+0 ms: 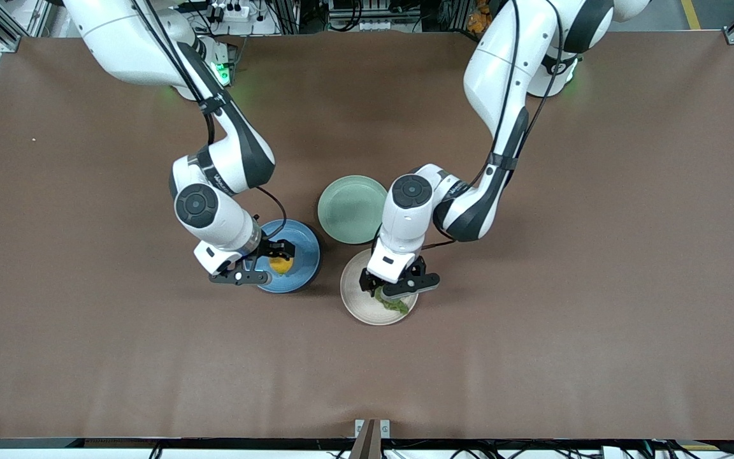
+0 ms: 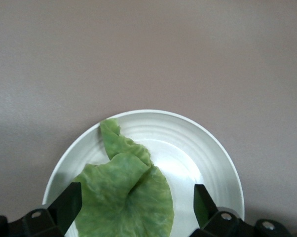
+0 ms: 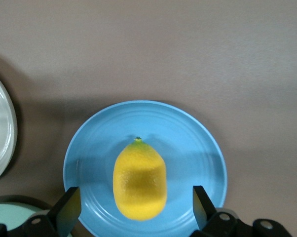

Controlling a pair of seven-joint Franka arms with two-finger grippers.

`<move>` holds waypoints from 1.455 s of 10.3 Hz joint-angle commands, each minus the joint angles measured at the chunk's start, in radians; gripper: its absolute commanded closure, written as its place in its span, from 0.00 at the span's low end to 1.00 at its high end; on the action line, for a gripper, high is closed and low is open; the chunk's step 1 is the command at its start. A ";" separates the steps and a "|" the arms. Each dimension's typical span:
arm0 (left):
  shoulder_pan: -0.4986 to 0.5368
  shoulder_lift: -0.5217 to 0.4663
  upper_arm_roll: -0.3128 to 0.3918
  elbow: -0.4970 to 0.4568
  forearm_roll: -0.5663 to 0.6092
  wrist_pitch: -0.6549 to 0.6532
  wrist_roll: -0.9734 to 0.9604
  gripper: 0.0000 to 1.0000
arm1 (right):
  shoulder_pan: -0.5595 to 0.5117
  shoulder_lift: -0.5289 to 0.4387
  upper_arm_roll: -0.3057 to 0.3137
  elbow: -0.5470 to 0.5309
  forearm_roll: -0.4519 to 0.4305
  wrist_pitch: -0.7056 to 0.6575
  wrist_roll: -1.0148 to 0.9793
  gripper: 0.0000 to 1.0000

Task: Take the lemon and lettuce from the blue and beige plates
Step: 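Close the right gripper on the lemon while the left gripper grips lettuce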

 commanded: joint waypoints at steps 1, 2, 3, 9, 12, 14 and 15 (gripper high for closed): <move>-0.017 0.039 0.026 0.032 0.022 0.030 -0.039 0.00 | 0.008 0.026 0.000 -0.039 -0.006 0.087 0.014 0.00; -0.018 0.045 0.026 0.032 0.022 0.032 -0.039 0.00 | 0.013 0.043 0.000 -0.040 -0.006 0.108 0.014 0.00; -0.017 0.050 0.026 0.031 0.022 0.030 -0.039 0.00 | 0.019 0.055 -0.002 -0.040 -0.006 0.122 0.014 0.00; -0.017 0.074 0.026 0.028 0.024 0.036 -0.038 0.00 | 0.022 0.092 -0.002 -0.047 -0.009 0.153 0.012 0.28; -0.017 0.086 0.026 0.028 0.027 0.050 -0.038 0.00 | 0.022 0.093 -0.002 -0.047 -0.028 0.139 0.011 0.52; -0.017 0.089 0.026 0.028 0.028 0.050 -0.036 0.00 | 0.017 0.084 -0.003 -0.040 -0.028 0.134 0.003 0.68; -0.017 0.089 0.026 0.028 0.030 0.050 -0.038 0.01 | 0.016 0.080 -0.005 -0.030 -0.028 0.121 0.003 0.73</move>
